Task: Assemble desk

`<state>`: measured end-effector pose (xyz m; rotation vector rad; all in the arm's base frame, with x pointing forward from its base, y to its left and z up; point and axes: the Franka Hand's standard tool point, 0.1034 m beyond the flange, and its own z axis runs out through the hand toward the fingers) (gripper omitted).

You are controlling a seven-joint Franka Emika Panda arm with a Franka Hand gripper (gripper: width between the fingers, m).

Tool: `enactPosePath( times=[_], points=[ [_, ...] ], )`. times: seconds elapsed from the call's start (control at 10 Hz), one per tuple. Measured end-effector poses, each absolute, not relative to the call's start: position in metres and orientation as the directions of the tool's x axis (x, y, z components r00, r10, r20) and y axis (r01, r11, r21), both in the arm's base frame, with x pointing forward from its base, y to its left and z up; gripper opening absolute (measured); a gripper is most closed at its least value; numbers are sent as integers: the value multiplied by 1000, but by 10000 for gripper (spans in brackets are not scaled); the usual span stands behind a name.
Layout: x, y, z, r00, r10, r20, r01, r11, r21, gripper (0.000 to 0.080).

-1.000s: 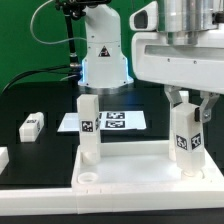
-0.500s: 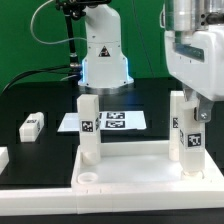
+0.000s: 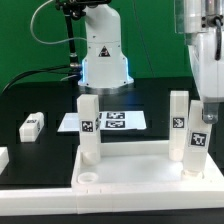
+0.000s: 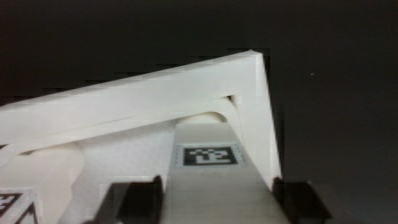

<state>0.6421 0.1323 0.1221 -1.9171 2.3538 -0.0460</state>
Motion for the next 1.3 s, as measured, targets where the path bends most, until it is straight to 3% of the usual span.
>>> enactPosePath(
  times=[0.1, 0.2, 0.3, 0.4, 0.8, 1.1, 1.3],
  points=[
    [642, 132, 122, -193, -979, -62, -976, 199, -90, 418],
    [641, 131, 123, -90, -995, -48, -992, 94, -81, 418],
    [641, 128, 128, 90, -995, -37, -994, -88, -72, 560],
    [641, 128, 129, 265, -964, -24, -962, -263, -78, 630],
    [639, 127, 125, 537, -844, 1, -841, -535, -79, 649],
    [645, 118, 121, 860, -505, 71, -502, -863, -55, 649],
    [644, 116, 118, 901, -426, 82, -423, -905, -51, 649]
  ],
)
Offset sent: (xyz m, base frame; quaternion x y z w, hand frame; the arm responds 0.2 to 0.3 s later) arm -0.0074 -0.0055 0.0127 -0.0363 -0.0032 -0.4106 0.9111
